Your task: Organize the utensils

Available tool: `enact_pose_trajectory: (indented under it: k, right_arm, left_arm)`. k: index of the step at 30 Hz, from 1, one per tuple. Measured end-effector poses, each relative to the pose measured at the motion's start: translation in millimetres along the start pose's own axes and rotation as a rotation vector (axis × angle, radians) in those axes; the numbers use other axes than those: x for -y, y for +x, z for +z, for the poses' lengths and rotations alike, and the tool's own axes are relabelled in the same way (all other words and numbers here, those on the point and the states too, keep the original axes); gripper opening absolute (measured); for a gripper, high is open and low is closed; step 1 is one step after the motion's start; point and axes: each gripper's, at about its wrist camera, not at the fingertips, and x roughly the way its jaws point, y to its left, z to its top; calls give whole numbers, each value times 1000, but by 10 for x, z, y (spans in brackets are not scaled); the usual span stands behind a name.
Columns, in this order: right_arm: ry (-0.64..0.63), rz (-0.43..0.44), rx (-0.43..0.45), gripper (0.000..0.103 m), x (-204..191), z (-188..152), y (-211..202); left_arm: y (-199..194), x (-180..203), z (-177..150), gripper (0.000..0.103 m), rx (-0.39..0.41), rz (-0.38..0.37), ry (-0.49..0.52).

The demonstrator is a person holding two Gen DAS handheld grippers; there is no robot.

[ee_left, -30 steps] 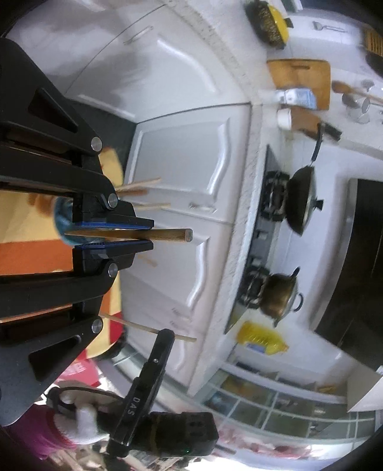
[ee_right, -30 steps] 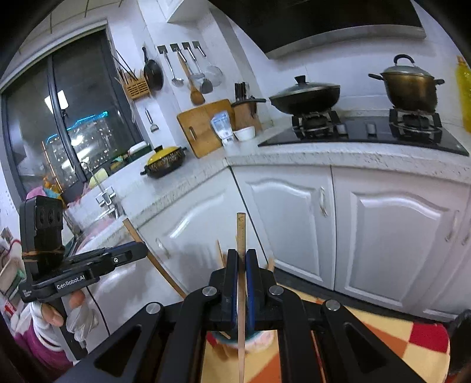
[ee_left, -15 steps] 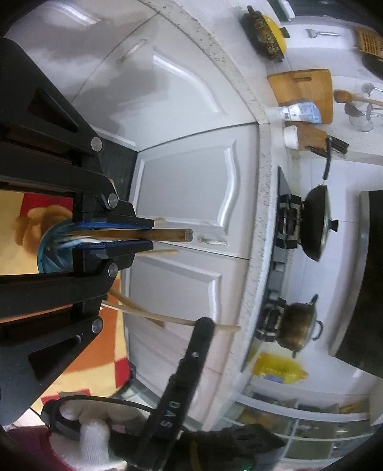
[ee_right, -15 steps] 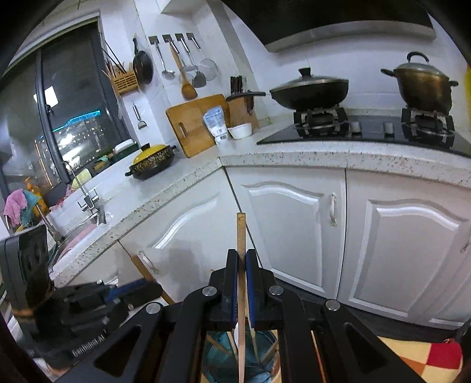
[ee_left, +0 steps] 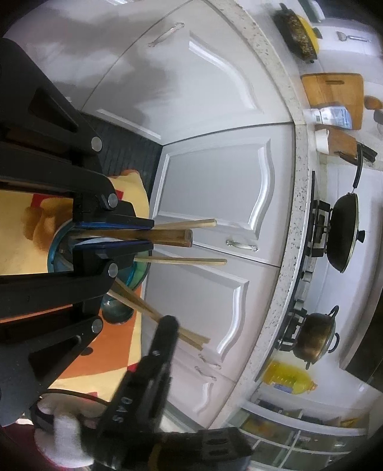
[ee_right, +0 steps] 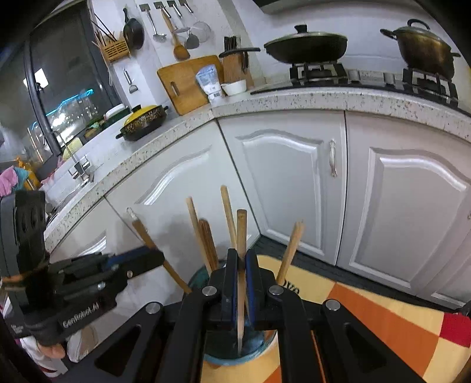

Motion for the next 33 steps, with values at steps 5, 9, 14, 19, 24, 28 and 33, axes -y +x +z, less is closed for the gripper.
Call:
enact_pose_trajectory:
  k: [5, 9, 14, 19, 24, 28, 33]
  right_arm:
    - [53, 28, -46, 8, 126, -56, -22]
    - [79, 23, -34, 38, 192, -109, -111]
    - [89, 29, -23, 38, 227, -181, -258]
    - [72, -20, -3, 41, 213, -307, -419]
    - [40, -97, -7, 42, 135, -469, -465]
    - [5, -146, -2, 42, 45, -571, -473]
    - [8, -161, 6, 43, 6, -656, -495]
  left_arm:
    - [35, -7, 5, 26, -27, -9, -39]
    - [8, -13, -9, 38, -32, -24, -65]
    - [-78, 17, -64, 48, -28, 2, -68]
    - [-139, 81, -224, 54, -24, 46, -71]
    - [-128, 183, -380, 54, -33, 89, -52]
    - [-127, 251, -484, 54, -33, 113, -50]
    - [-174, 299, -542, 54, -23, 137, -48]
